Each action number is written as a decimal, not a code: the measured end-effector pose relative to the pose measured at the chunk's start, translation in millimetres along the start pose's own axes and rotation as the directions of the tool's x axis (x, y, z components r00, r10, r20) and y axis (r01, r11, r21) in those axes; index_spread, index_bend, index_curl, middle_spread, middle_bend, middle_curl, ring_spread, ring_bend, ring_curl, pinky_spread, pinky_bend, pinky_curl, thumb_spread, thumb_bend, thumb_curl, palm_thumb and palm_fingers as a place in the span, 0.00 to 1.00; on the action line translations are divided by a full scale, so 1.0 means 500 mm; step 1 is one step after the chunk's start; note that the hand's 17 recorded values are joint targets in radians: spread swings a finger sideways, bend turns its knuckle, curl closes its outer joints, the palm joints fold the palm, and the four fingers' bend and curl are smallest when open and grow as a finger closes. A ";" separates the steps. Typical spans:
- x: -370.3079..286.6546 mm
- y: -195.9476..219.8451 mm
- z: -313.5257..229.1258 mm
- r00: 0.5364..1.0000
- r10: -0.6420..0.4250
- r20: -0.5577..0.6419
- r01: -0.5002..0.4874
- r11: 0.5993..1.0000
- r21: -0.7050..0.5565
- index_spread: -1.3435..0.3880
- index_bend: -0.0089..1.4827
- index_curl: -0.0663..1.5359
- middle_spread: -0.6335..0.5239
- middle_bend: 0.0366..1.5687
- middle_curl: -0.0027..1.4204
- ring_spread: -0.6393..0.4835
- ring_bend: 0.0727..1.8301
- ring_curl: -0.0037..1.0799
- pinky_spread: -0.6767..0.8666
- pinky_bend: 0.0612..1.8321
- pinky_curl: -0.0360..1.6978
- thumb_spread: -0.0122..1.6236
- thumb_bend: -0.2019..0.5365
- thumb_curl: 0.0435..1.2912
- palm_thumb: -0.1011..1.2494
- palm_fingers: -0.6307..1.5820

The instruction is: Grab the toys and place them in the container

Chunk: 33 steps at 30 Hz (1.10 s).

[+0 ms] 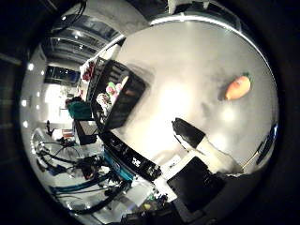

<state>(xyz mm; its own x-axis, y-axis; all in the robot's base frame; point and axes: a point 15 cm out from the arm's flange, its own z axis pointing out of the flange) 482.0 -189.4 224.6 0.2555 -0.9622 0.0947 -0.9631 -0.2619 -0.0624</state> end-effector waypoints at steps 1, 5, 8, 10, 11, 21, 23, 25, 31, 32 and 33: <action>0.026 0.004 0.011 1.000 -0.008 -0.021 0.008 1.000 -0.016 0.51 0.11 0.22 0.52 0.10 0.21 0.67 0.13 0.21 0.70 0.18 0.22 0.61 0.25 0.30 0.68 0.34; 0.121 0.015 0.054 0.989 -0.074 -0.126 0.066 0.995 -0.069 0.51 0.11 0.22 0.52 0.09 0.21 0.67 0.13 0.22 0.70 0.19 0.21 0.60 0.25 0.30 0.71 0.33; 0.174 -0.004 0.062 0.967 -0.132 -0.220 0.122 0.991 -0.058 0.51 0.11 0.22 0.52 0.10 0.21 0.67 0.13 0.22 0.69 0.20 0.21 0.59 0.24 0.31 0.72 0.32; 0.206 -0.018 0.066 0.943 -0.178 -0.282 0.170 0.984 -0.055 0.51 0.11 0.21 0.52 0.10 0.21 0.66 0.14 0.23 0.69 0.21 0.22 0.58 0.24 0.31 0.73 0.32; 0.221 -0.019 0.071 0.933 -0.194 -0.303 0.185 0.981 -0.058 0.51 0.11 0.21 0.52 0.10 0.21 0.66 0.14 0.23 0.69 0.21 0.22 0.58 0.24 0.31 0.73 0.32; 0.246 -0.050 0.131 0.920 -0.235 -0.314 0.224 0.972 -0.072 0.51 0.11 0.20 0.52 0.10 0.21 0.65 0.15 0.24 0.68 0.24 0.21 0.58 0.24 0.32 0.73 0.30; 0.240 -0.050 0.153 0.923 -0.242 -0.300 0.228 0.970 -0.082 0.51 0.11 0.20 0.52 0.10 0.22 0.65 0.15 0.24 0.68 0.24 0.21 0.58 0.24 0.33 0.73 0.30; 0.235 -0.052 0.166 0.924 -0.248 -0.293 0.233 0.969 -0.086 0.51 0.11 0.20 0.52 0.10 0.22 0.65 0.15 0.24 0.68 0.24 0.21 0.58 0.24 0.33 0.73 0.30; 0.240 -0.090 0.199 0.921 -0.261 -0.289 0.247 0.965 -0.087 0.51 0.11 0.20 0.53 0.10 0.22 0.65 0.15 0.25 0.68 0.24 0.20 0.58 0.24 0.33 0.73 0.30; 0.242 -0.094 0.203 0.921 -0.262 -0.288 0.247 0.965 -0.088 0.51 0.11 0.20 0.53 0.10 0.22 0.65 0.15 0.25 0.68 0.24 0.20 0.58 0.24 0.33 0.72 0.30; 0.244 -0.099 0.209 0.922 -0.262 -0.286 0.247 0.965 -0.089 0.51 0.11 0.20 0.53 0.10 0.22 0.65 0.15 0.25 0.68 0.24 0.20 0.58 0.24 0.33 0.72 0.31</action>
<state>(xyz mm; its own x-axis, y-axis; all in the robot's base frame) 569.5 -301.6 135.5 0.4637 -0.7965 0.3879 -0.8739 -0.4834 0.0521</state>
